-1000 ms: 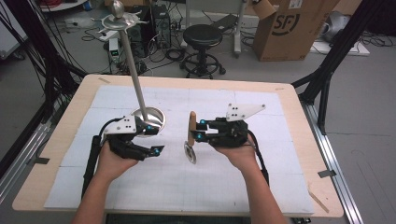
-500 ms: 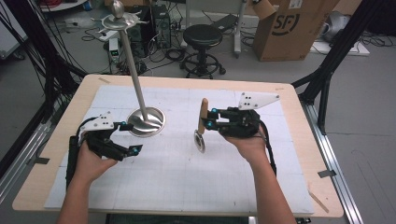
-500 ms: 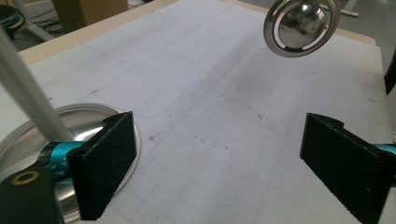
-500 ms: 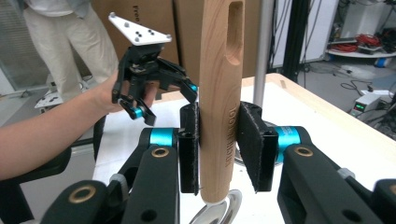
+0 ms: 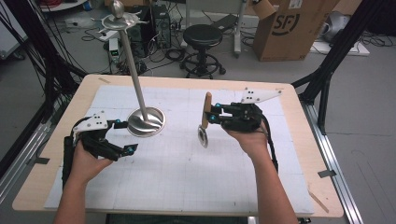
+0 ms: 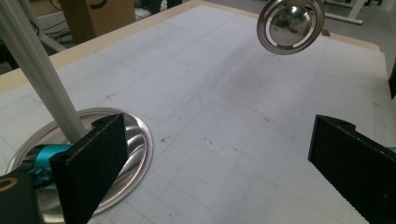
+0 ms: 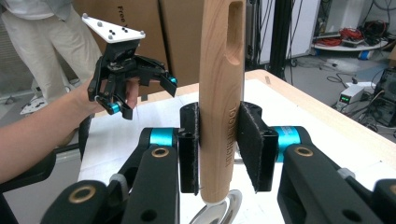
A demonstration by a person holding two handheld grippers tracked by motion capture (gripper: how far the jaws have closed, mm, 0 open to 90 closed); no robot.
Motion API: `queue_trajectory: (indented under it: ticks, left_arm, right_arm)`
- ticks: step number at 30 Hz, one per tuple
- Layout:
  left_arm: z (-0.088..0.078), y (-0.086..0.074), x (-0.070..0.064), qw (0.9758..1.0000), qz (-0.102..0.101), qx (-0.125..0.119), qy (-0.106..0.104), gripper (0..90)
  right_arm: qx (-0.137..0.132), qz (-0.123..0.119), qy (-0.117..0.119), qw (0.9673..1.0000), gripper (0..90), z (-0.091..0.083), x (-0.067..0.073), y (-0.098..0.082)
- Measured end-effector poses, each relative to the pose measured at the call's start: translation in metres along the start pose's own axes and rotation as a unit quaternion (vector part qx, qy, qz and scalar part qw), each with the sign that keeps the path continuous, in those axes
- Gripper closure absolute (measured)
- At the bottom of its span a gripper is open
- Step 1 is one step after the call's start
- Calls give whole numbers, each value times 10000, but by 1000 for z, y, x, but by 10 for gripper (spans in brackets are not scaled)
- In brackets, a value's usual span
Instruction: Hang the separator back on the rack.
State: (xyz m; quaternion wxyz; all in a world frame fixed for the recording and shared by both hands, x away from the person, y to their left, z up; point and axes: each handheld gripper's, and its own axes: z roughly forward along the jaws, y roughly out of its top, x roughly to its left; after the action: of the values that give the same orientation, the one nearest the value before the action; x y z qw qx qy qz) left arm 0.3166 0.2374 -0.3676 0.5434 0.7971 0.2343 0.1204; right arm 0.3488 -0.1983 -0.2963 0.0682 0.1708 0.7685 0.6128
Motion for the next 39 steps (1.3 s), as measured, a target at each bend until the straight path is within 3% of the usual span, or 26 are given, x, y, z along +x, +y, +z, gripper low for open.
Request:
queue_trajectory:
  ticks: [10,20,29,39]
  left_arm:
    - [-1,1,-1,10000,26,-55,48,57]
    - [2,3,-6,10000,71,-47,-16,56]
    - [1,2,-5,9999,57,-114,-42,57]
    - [-2,1,-5,9999,41,-153,-26,57]
  right_arm:
    - [87,-116,16,9999,704,15,-6,24]
    - [100,-182,131,9997,704,45,-22,80]
    - [312,-183,-96,9993,704,69,-36,117]
    - [387,-242,-127,9989,705,80,-46,147]
